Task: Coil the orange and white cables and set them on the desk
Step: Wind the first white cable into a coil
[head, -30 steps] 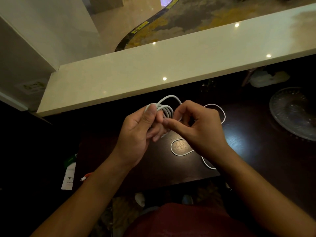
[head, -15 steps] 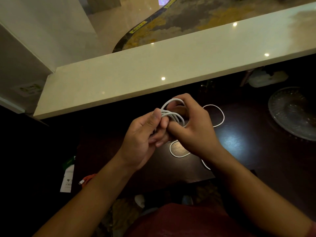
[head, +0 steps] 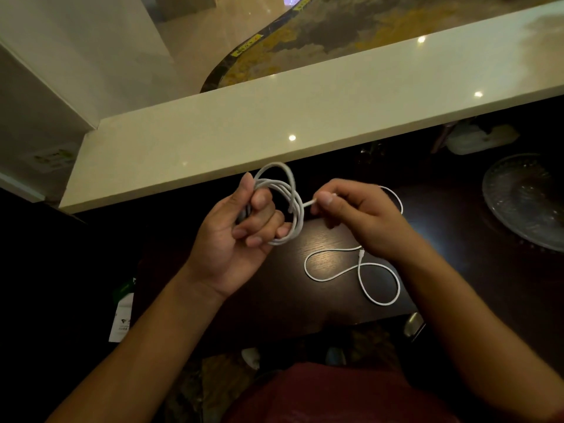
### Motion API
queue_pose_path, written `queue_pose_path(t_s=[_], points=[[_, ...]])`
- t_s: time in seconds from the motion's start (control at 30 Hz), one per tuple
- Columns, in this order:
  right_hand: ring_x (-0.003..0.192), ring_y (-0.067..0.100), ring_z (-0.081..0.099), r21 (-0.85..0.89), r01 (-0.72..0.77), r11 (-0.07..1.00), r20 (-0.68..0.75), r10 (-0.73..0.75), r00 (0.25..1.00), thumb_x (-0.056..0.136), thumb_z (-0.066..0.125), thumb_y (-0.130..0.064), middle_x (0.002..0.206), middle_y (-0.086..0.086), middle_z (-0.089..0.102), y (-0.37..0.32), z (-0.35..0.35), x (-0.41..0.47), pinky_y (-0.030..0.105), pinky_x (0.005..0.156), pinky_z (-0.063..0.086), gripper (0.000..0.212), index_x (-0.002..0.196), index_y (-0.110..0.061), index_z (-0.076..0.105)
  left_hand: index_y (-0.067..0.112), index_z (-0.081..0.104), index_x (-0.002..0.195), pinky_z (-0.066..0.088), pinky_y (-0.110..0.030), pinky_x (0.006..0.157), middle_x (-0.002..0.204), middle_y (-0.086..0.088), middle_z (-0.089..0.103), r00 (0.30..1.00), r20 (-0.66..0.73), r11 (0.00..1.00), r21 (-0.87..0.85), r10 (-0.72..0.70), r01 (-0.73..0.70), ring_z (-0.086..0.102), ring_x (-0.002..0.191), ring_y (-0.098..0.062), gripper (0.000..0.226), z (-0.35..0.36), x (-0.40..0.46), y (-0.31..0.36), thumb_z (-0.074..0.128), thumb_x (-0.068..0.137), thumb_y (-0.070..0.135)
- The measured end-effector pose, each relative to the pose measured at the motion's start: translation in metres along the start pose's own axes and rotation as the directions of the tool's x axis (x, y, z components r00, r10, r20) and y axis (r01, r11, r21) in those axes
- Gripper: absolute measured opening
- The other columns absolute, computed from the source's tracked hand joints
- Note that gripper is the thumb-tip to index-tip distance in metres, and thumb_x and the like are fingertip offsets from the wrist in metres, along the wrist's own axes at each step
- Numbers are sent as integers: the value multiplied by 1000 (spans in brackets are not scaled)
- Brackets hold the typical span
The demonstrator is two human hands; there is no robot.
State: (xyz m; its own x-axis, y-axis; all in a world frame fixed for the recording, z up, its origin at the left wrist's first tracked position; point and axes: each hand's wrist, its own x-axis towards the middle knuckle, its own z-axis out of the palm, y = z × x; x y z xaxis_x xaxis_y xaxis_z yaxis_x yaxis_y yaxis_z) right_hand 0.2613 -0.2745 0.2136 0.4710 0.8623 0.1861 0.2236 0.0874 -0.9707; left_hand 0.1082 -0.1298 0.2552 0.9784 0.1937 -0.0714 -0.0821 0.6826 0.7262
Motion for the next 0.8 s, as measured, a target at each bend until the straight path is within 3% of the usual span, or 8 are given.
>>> queue_pose_path(t_s=[0.13, 0.2, 0.33, 0.4, 0.47, 0.6, 0.7, 0.8], points=[[63, 16, 49, -35, -64, 997, -234, 54, 971, 101, 53, -27, 66, 28, 52, 20, -27, 6, 26, 61, 38, 26, 82, -19, 69, 15, 58, 75, 48, -23, 65, 44, 9, 21, 999, -35, 998, 68, 8, -5, 33, 41, -6, 41, -3, -4, 7, 35, 103, 36], [64, 15, 50, -49, -74, 996, -274, 58, 960, 101, 56, -26, 69, 32, 54, 24, -35, 4, 26, 62, 39, 26, 81, -18, 71, 15, 57, 74, 49, -24, 66, 43, 9, 24, 995, -104, 992, 124, 9, 4, 35, 42, -6, 41, -5, -5, 5, 36, 104, 34], [62, 9, 59, 50, -24, 998, -397, 42, 917, 96, 68, -15, 62, 5, 65, 21, -35, 0, 21, 65, 46, 15, 83, -18, 75, 13, 55, 76, 49, -25, 66, 44, 10, 29, 974, -218, 978, 210, 55, -8, 33, 44, -8, 41, -8, -3, 3, 35, 106, 32], [64, 10, 65, 85, 27, 996, -429, 12, 903, 92, 72, -10, 66, -2, 69, 17, -31, -2, 25, 68, 51, 8, 86, -16, 74, 13, 54, 77, 50, -26, 66, 45, 9, 27, 966, -251, 973, 229, 65, -6, 31, 45, -9, 40, -8, -2, 3, 36, 107, 32], [67, 14, 67, 131, 73, 989, -412, -13, 911, 89, 74, -8, 69, -1, 71, 10, -25, -6, 29, 70, 53, 7, 88, -14, 73, 13, 54, 78, 50, -26, 66, 46, 8, 26, 960, -269, 970, 245, 70, -1, 31, 46, -10, 39, -9, 0, 1, 36, 107, 32], [77, 9, 66, 191, 125, 974, -247, -76, 966, 84, 75, -3, 80, -3, 70, -10, -10, -13, 22, 73, 51, 18, 97, -14, 74, 12, 54, 79, 50, -27, 68, 46, 7, 26, 953, -289, 955, 296, 93, -4, 32, 46, -10, 39, -9, 2, -4, 36, 108, 30], [82, 15, 67, -20, 192, 981, -132, -193, 972, 86, 78, -6, 89, 7, 70, -18, -1, -13, 24, 75, 49, 21, 105, -14, 76, 11, 55, 79, 50, -27, 68, 46, 7, 27, 951, -290, 946, 323, 106, -7, 32, 46, -10, 39, -7, 3, -7, 37, 108, 30], [86, 19, 62, -295, 230, 927, -123, -275, 954, 81, 83, -25, 88, -1, 64, -18, 7, -8, 28, 74, 48, 16, 96, -19, 80, 10, 57, 78, 48, -28, 67, 46, 6, 30, 956, -265, 933, 359, 129, -26, 32, 47, -12, 39, -5, 1, -10, 39, 105, 32]])
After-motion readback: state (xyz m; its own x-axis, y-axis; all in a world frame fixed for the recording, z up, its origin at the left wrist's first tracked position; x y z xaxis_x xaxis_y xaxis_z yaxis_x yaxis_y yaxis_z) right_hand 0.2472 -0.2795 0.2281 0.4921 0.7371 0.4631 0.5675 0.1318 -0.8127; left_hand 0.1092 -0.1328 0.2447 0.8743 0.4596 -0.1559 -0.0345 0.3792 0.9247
